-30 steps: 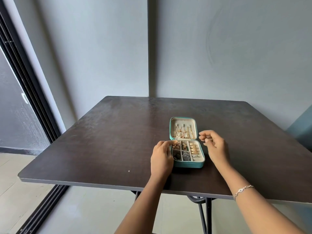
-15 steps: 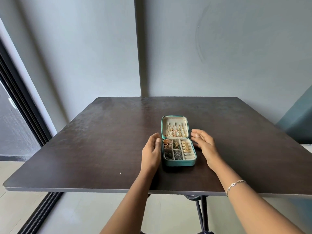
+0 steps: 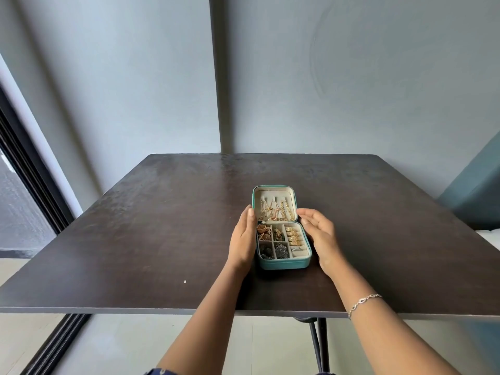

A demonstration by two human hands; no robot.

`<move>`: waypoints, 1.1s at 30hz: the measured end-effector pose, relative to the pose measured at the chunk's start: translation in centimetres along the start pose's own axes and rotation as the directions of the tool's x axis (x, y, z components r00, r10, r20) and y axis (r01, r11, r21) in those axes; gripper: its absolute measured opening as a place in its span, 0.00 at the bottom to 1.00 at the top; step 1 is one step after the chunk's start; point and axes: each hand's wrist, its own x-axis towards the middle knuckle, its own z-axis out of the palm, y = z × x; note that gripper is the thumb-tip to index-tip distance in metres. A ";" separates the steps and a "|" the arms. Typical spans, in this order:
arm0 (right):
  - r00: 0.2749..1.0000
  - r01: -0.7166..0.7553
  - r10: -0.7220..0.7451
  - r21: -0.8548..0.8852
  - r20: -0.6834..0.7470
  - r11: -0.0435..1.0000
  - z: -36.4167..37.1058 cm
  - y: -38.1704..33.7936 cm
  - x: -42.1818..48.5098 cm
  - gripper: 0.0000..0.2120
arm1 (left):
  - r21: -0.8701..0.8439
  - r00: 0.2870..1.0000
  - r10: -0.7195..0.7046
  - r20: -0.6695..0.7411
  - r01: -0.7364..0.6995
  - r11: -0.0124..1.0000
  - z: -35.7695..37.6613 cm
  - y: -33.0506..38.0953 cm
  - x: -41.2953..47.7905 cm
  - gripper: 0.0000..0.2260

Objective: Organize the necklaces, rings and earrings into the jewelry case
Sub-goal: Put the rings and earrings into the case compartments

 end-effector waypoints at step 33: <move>0.972 0.095 -0.199 -0.556 -0.129 0.826 0.1 0.4 -1.0 0.18 | 0.804 0.973 0.171 0.158 -0.227 0.550 2.9 0.5 -1.9 0.25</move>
